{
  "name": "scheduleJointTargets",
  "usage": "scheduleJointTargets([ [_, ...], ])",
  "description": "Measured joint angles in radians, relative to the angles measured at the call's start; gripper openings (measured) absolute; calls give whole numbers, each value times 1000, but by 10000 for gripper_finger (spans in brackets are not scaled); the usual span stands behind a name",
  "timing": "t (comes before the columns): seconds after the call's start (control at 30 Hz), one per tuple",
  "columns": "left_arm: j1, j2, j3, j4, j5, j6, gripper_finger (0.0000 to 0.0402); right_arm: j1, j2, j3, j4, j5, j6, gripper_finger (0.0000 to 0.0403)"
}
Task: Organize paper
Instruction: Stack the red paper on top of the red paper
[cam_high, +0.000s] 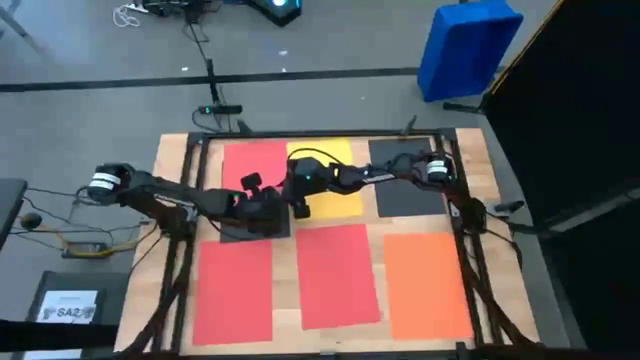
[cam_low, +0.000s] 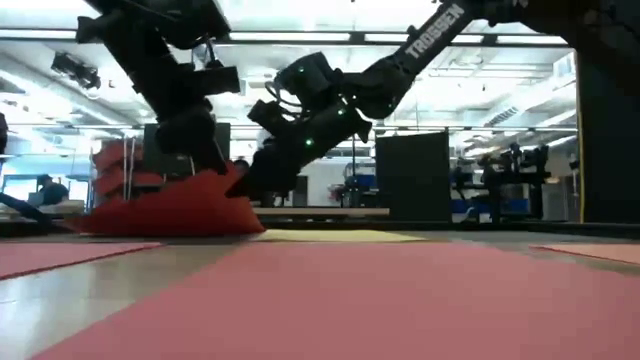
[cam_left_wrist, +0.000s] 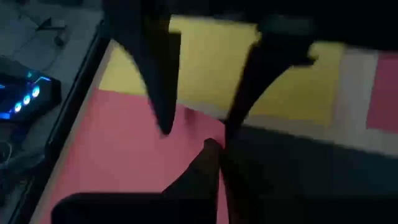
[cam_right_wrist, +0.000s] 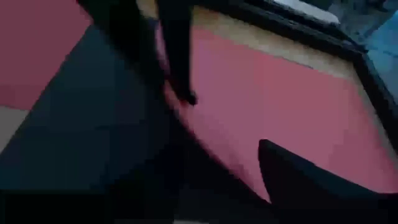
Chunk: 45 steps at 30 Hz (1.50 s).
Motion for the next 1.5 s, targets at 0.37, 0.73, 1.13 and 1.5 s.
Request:
scheduleJointTargets([
  [0.37,-1,-6,33,-55,35,6,10,-6,0,0,3,-1,4,1],
  [0.73,-59,-169,182,-460,0,-147,133,-17,0,-1,4,0,58,0],
  [1.13,-260,-366,-131,-502,30,-567,181,-22,0,-1,9,-27,67,0],
  [1.5,-241,-332,-243,-495,-55,-655,196,-14,0,-1,11,-37,65,0],
])
